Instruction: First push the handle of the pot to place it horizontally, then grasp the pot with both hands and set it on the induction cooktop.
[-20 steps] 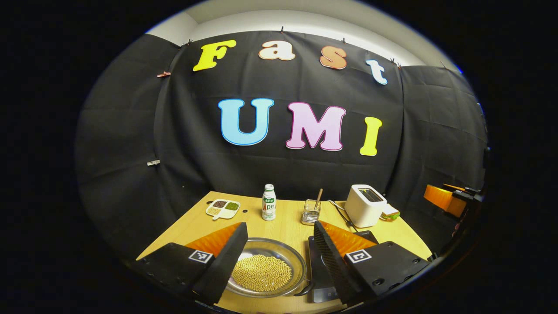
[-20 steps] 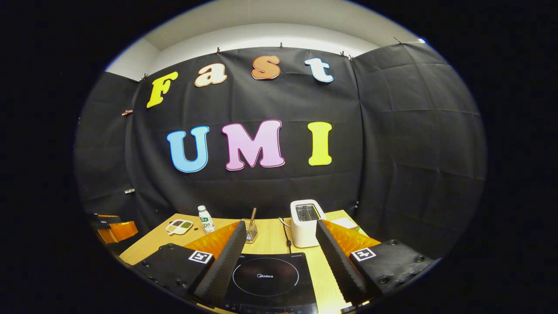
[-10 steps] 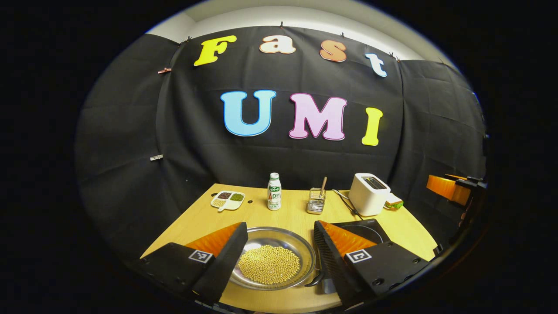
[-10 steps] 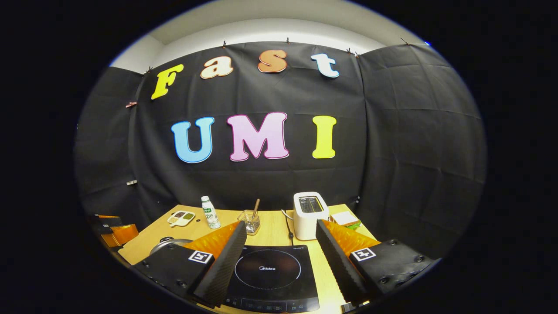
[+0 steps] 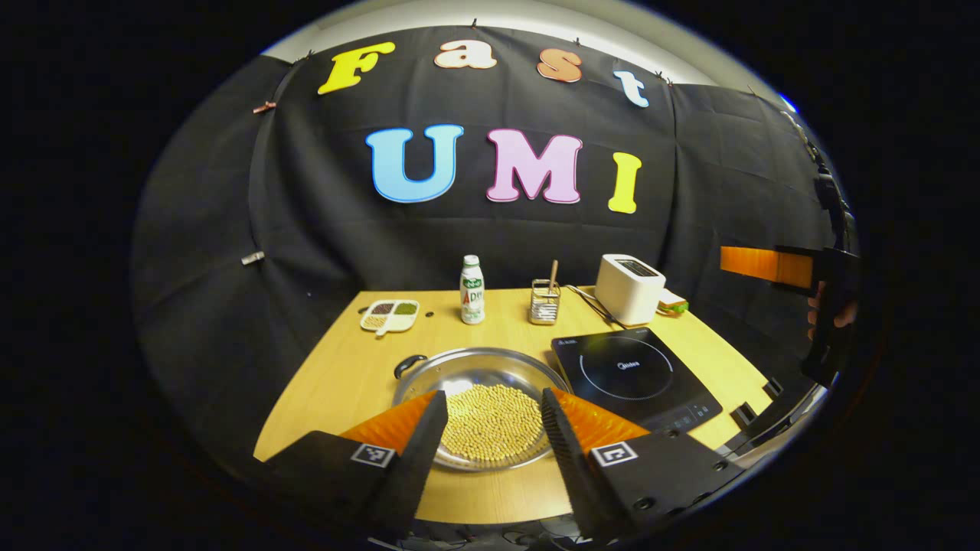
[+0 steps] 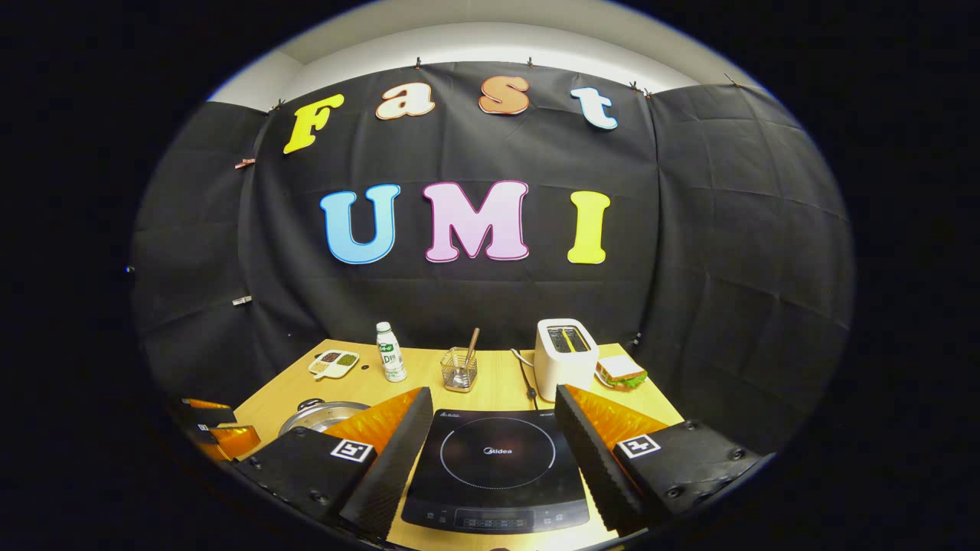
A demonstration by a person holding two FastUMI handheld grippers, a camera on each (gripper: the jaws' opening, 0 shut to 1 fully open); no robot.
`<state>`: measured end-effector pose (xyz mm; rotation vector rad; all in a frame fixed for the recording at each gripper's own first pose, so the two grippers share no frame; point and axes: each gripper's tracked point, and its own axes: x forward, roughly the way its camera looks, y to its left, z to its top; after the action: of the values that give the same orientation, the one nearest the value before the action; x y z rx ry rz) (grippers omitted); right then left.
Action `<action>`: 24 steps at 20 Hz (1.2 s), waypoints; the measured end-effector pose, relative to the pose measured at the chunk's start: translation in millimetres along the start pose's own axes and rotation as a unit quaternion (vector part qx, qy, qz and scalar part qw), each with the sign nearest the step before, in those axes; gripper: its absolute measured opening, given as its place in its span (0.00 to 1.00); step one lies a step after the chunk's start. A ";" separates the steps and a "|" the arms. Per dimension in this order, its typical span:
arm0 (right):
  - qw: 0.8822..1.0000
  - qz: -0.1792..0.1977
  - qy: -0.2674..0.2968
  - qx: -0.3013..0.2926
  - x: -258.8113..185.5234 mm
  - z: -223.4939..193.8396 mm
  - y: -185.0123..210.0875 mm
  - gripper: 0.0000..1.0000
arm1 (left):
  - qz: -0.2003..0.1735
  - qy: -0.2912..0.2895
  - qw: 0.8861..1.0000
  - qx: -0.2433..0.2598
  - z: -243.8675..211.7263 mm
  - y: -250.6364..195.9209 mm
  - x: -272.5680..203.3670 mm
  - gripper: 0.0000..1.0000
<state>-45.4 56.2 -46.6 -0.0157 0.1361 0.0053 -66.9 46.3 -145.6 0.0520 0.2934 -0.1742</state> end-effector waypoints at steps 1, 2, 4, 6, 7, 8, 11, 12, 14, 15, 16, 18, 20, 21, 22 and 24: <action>1.000 0.000 -0.001 -0.003 -1.8 0.0 3.3 1.00 | -0.008 0.012 1.000 -0.002 -8.1 3.1 -3.7 0.69; 1.000 -0.002 -0.004 -0.009 -3.9 0.4 5.5 0.99 | -0.017 0.028 0.999 -0.002 -16.3 4.7 -3.7 0.64; 1.000 -0.006 -0.009 -0.017 -7.1 0.9 4.7 0.98 | -0.029 0.048 0.998 0.007 -27.9 7.0 -5.2 0.49; 1.000 -0.009 -0.008 -0.019 -2.3 -1.3 2.5 0.97 | -0.039 0.078 0.996 0.023 -44.0 5.1 -2.2 0.31; 1.000 -0.009 -0.008 -0.016 0.5 -1.1 0.3 0.98 | -0.048 0.101 0.993 0.029 -55.9 0.9 -1.0 0.24; 1.000 -0.009 -0.009 -0.013 6.3 0.1 -2.5 0.98 | -0.057 0.122 0.990 0.031 -66.7 -4.8 1.5 0.17; 1.000 -0.018 -0.009 -0.011 25.1 1.4 -24.1 0.98 | -0.072 0.175 0.981 0.037 -91.2 -19.8 4.8 0.05; 1.000 -0.021 -0.009 -0.003 29.2 1.8 -32.1 0.98 | -0.080 0.192 0.977 0.040 -100.2 -26.7 7.2 0.05; 1.000 -0.028 -0.001 0.010 38.5 -2.3 -48.5 0.98 | -0.084 0.218 0.971 0.051 -113.1 -36.4 16.1 0.05; 0.999 -0.032 0.004 0.013 43.7 -5.8 -56.3 0.98 | -0.088 0.233 0.967 0.056 -122.3 -42.0 22.1 0.05; 0.999 -0.036 0.005 0.011 46.7 -7.3 -62.6 0.98 | -0.091 0.247 0.963 0.059 -131.6 -48.4 27.3 0.05; 0.999 -0.038 0.013 0.003 51.6 -15.7 -71.8 0.98 | -0.101 0.271 0.956 0.058 -143.6 -59.1 36.7 0.05; 0.999 -0.039 0.021 0.009 54.7 -20.3 -80.3 0.99 | -0.106 0.285 0.951 0.061 -150.4 -67.6 46.3 0.05; 0.999 -0.039 0.023 0.014 54.9 -21.1 -83.8 0.99 | -0.106 0.290 0.949 0.066 -153.9 -69.1 51.8 0.05; 0.999 -0.040 0.025 0.017 55.8 -23.4 -87.1 0.99 | -0.106 0.295 0.947 0.071 -155.9 -70.8 57.3 0.05; 0.998 -0.045 0.029 0.016 55.3 -28.4 -95.5 0.99 | -0.109 0.303 0.944 0.078 -160.8 -75.8 69.7 0.05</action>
<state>6.1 -39.5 -80.8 0.0104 0.1940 -0.0874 -60.3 -27.4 -321.6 0.2338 0.9023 -0.4020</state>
